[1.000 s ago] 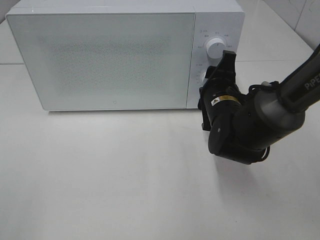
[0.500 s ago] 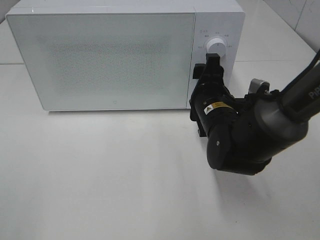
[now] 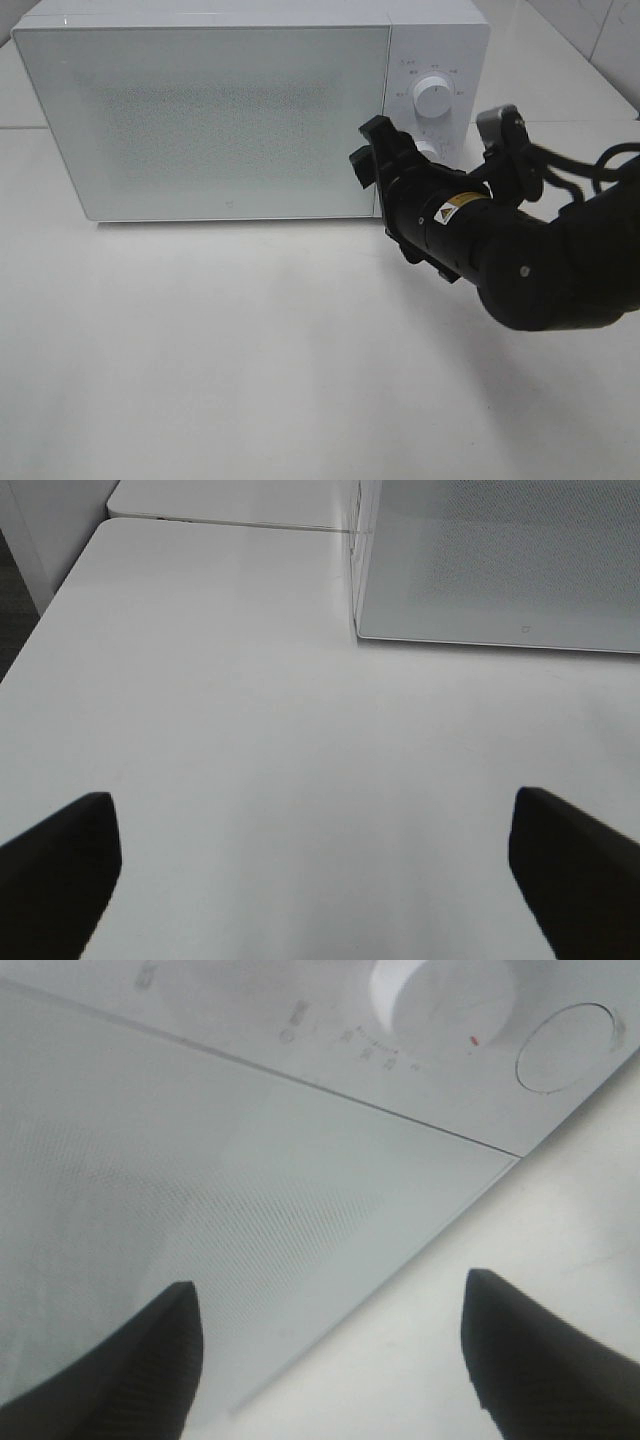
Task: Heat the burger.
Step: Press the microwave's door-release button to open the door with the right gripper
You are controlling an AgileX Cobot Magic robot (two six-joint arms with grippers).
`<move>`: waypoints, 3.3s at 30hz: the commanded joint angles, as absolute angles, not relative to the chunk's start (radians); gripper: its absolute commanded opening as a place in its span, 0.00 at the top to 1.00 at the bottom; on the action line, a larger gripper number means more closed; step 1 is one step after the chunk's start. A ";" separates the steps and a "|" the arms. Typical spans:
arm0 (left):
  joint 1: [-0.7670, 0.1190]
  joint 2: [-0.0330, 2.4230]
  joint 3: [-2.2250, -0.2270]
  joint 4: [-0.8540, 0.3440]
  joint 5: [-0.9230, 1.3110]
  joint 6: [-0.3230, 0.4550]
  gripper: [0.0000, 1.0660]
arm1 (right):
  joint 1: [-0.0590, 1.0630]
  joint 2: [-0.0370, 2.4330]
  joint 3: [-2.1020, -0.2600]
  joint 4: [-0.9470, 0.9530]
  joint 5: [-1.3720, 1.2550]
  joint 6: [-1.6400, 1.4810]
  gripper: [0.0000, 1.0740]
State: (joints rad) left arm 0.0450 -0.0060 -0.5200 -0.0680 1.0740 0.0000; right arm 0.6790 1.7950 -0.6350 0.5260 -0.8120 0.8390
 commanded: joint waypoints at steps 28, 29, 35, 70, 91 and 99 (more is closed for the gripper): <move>0.048 -0.022 -0.519 -0.075 1.072 0.000 0.08 | 0.573 1.050 -0.634 0.016 0.440 0.229 0.34; 0.048 -0.022 -0.519 -0.075 1.072 0.000 0.08 | 0.573 1.020 -0.634 0.008 0.458 0.229 0.34; 0.048 -0.022 -0.519 -0.075 1.072 0.000 0.08 | 0.573 0.847 -0.634 -0.033 0.603 0.205 0.34; 0.048 -0.022 -0.519 -0.075 1.072 0.000 0.08 | 0.107 0.052 -0.574 -0.040 1.015 0.080 0.33; 0.048 -0.022 -0.519 -0.075 1.072 0.000 0.08 | 0.095 -0.030 -0.498 -0.035 0.993 0.072 0.33; 0.048 -0.022 -0.519 -0.075 1.072 0.000 0.08 | 0.095 0.006 -0.540 -0.035 0.960 0.070 0.33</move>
